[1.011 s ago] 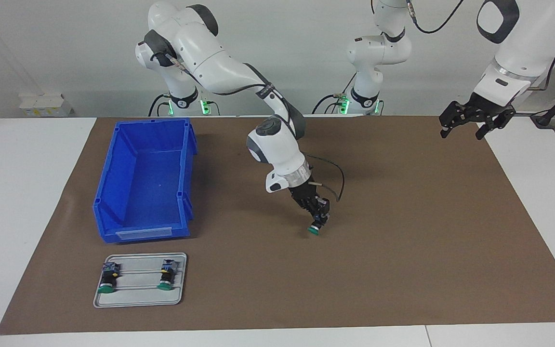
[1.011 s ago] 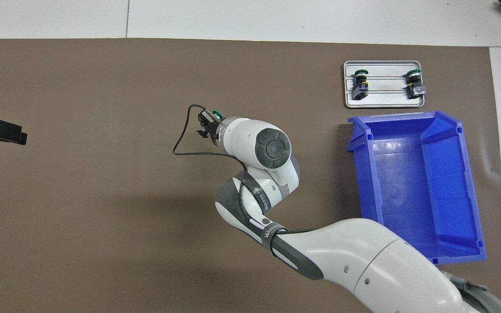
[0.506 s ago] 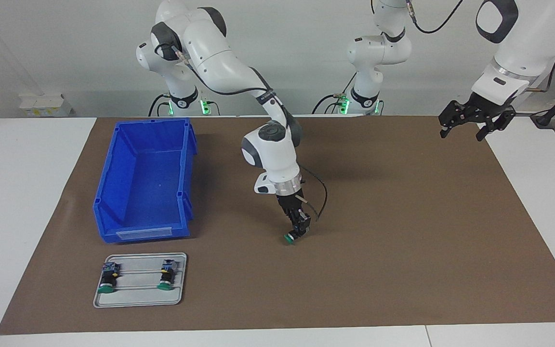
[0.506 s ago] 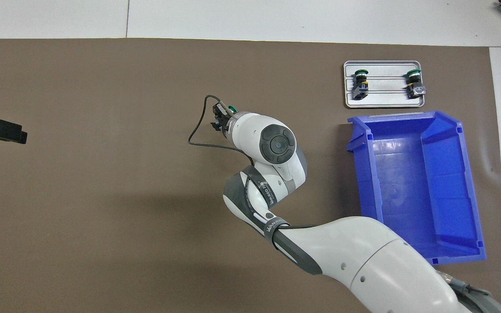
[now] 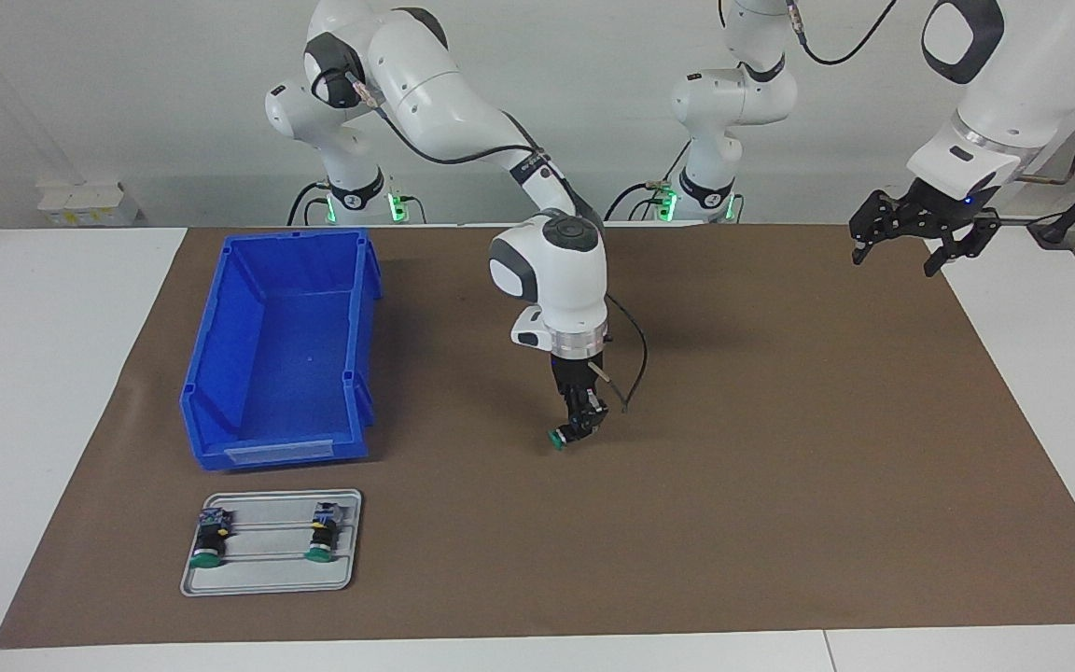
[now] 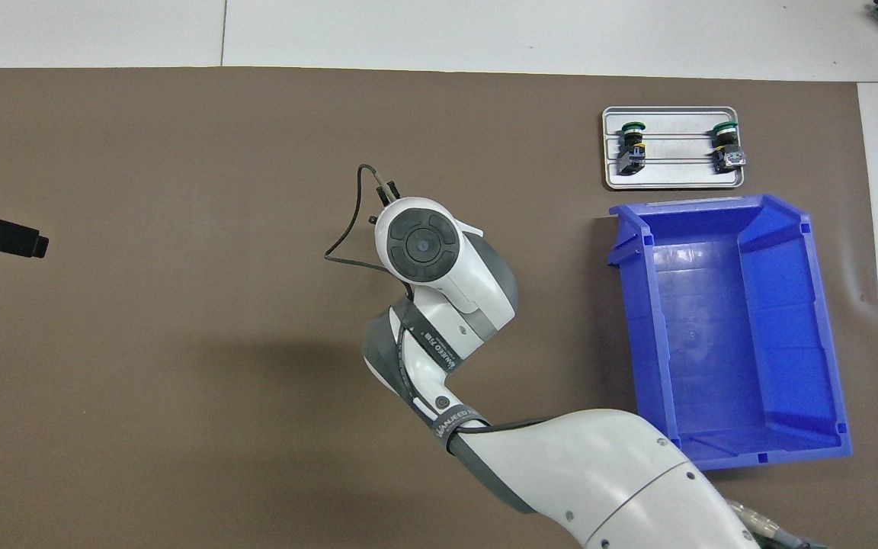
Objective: Place and press button with both arms
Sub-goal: 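Lower the part onto the table center and open the right gripper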
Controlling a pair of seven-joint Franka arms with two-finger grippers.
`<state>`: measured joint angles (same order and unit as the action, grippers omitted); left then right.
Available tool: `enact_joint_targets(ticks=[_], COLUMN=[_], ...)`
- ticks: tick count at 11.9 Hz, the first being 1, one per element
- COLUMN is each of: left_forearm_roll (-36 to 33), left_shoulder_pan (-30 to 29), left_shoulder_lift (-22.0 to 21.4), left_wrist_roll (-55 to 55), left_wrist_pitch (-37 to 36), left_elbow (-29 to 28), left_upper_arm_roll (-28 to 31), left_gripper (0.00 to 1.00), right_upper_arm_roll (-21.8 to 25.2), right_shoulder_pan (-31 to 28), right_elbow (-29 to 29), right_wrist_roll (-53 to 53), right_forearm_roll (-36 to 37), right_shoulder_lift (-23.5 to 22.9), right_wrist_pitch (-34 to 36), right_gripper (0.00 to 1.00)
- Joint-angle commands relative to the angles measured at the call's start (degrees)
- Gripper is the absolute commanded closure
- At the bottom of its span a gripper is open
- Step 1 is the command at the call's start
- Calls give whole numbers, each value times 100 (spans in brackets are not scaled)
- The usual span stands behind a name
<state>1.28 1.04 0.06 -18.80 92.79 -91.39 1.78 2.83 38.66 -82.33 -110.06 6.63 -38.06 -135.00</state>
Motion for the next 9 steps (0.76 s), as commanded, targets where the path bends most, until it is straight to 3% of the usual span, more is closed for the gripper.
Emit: enact_joint_targets(ticks=[1,8,9], left_forearm_roll=[-76,-23,-32], left_shoulder_pan=[-25,-25,-34], left_shoulder_lift=[-120,-94,-103], left_wrist_roll=[-89,271,367], left_wrist_pitch=[135,161,126], left_elbow=[-133,-115,-115], left_upper_arm_roll=[-20,-11,-11], left_gripper=[0,0,0], right_upper_arm_roll=[51,-10,-19], right_shoulder_pan=[220,282,274], right_elbow=[24,68,24], right_wrist_roll=[-489,-1123,-1123], right_forearm_roll=[171,198,198], right_shoulder_lift=[88,62,62], right_wrist_pitch=[498,711,703], right_gripper=[100,99,91])
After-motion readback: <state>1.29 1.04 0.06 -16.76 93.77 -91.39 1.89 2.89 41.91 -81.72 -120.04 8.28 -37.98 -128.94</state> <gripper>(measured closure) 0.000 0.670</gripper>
